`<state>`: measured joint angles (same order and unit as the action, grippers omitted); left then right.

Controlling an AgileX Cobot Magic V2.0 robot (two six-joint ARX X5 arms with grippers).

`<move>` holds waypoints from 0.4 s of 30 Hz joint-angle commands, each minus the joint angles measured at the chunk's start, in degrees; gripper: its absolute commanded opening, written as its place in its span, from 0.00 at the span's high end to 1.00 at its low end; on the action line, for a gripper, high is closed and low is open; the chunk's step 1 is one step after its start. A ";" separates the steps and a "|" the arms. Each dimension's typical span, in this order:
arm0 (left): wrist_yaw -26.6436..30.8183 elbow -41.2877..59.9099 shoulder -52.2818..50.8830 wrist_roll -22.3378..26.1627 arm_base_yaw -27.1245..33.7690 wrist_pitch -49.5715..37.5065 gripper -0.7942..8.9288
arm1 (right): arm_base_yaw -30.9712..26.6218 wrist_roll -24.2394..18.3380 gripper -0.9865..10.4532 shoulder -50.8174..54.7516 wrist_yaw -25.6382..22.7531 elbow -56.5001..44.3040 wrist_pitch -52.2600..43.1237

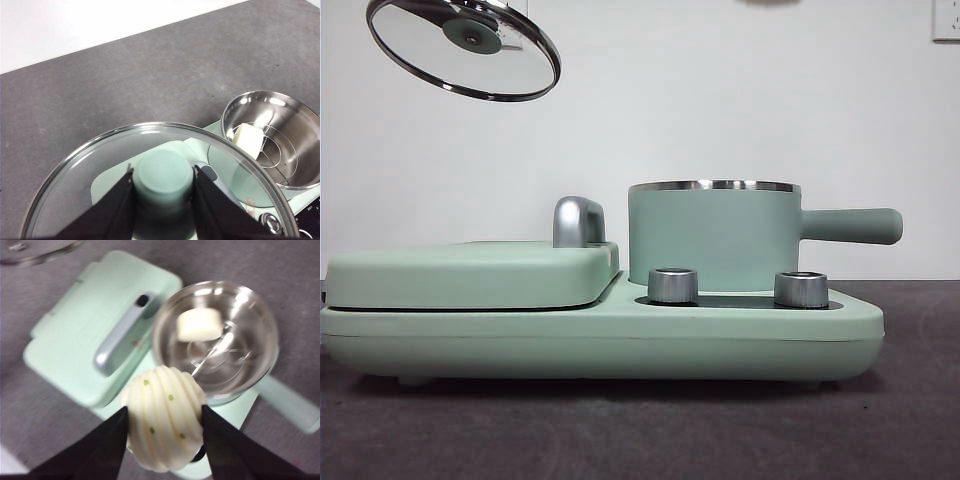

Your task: Put the buns in a small steamer

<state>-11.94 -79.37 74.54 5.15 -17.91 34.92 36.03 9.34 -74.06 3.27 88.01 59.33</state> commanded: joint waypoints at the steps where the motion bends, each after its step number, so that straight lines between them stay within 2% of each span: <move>1: -0.31 -1.20 -0.26 0.59 -0.26 -1.49 0.90 | -2.14 -4.79 0.71 -5.14 1.09 3.08 -0.15; 7: -0.31 -1.20 -0.26 0.59 -0.26 -1.49 0.90 | -5.84 -8.02 0.71 -14.88 1.49 5.40 -2.27; 12: -0.31 -1.20 -0.26 0.59 -0.26 -1.49 0.90 | -6.82 -9.07 0.71 -20.81 1.57 5.40 -4.09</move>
<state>-11.94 -79.37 74.54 5.15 -17.91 34.89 28.86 1.41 -93.80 4.58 92.05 55.62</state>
